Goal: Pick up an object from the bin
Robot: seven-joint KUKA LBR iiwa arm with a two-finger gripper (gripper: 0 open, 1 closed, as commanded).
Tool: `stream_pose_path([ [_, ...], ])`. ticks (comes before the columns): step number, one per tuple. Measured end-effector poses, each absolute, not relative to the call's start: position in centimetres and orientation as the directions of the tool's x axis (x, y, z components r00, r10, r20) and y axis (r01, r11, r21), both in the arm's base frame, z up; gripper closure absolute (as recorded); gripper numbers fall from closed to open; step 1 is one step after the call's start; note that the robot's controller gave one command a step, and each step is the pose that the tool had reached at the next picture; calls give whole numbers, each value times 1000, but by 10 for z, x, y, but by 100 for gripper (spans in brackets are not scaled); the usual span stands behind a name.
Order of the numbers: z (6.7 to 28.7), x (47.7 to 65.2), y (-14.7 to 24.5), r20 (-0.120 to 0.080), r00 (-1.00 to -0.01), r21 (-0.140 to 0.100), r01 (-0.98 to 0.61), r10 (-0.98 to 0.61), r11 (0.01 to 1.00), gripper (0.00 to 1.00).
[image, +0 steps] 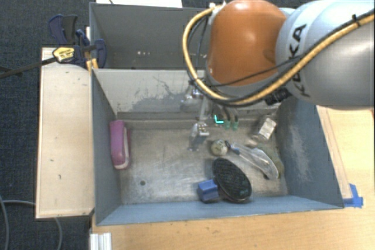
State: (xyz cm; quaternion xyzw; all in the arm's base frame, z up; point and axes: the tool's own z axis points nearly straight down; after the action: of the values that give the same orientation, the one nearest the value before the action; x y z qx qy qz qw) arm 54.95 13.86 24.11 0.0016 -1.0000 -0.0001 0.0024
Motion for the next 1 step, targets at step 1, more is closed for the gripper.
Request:
stream_pose_path([
  [1,152,585,17,2,-971,-2,-238,-238,971,0],
])
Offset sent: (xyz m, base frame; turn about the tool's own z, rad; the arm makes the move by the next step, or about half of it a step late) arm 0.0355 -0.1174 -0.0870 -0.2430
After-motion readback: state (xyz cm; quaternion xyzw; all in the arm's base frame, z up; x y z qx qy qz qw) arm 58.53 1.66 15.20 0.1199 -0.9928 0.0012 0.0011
